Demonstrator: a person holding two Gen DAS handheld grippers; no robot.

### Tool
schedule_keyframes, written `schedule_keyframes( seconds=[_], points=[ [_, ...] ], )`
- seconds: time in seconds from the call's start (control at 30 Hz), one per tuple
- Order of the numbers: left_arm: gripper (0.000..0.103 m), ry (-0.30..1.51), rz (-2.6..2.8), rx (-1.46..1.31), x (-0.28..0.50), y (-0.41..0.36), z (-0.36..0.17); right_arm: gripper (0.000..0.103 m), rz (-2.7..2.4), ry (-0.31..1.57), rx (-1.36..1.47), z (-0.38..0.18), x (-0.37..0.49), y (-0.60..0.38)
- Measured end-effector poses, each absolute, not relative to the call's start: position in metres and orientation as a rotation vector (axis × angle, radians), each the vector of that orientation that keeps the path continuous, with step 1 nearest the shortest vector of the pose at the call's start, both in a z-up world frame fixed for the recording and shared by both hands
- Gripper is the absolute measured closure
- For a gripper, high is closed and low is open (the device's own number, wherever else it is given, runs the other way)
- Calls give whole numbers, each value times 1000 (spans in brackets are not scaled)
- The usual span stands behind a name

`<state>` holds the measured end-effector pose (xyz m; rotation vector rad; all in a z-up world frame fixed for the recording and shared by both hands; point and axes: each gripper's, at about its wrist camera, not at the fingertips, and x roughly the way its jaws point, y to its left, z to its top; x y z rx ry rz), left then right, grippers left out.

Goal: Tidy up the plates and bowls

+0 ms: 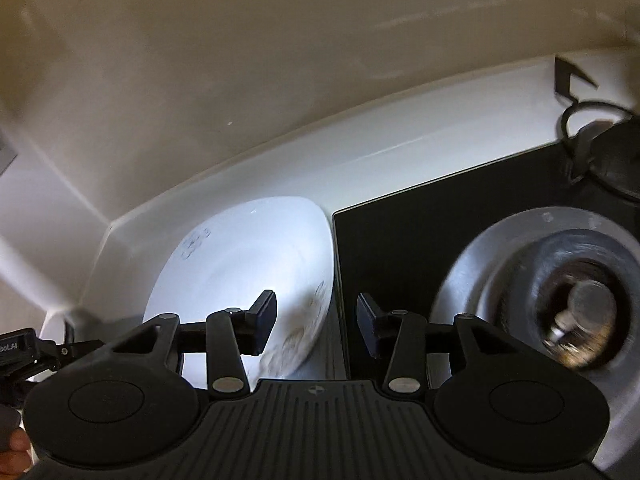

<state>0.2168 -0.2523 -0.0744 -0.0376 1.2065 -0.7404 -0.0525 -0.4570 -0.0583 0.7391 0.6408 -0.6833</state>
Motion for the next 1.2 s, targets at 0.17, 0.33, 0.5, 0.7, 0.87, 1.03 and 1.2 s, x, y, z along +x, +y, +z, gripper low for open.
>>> schedule_keyframes(
  seconds=[0.17,0.33,0.5,0.7,0.87,1.03,1.2],
  points=[
    [14,1239,-721,-48,240,-280,-100,56,-705,647,795,-80,-41,-483],
    [14,1239,-725,-51,250,-293,-114,56,-699,662,821,-94,-30,-494],
    [14,1232,-749,-55,255,-306,-112,56,-685,651,815,-98,-22,-503],
    [43,1266,-834,-97,262,-317,-115,56,-611,629,848,-104,-15,-506],
    [69,1244,-812,-71,263,-317,-119,68,-585,611,845,-109,-9,-503],
    [86,1254,-802,-70,268,-308,-121,91,-612,618,836,-114,-14,-506],
    [86,1238,-809,-53,264,-308,-111,92,-624,603,804,-109,-21,-509]
  ],
)
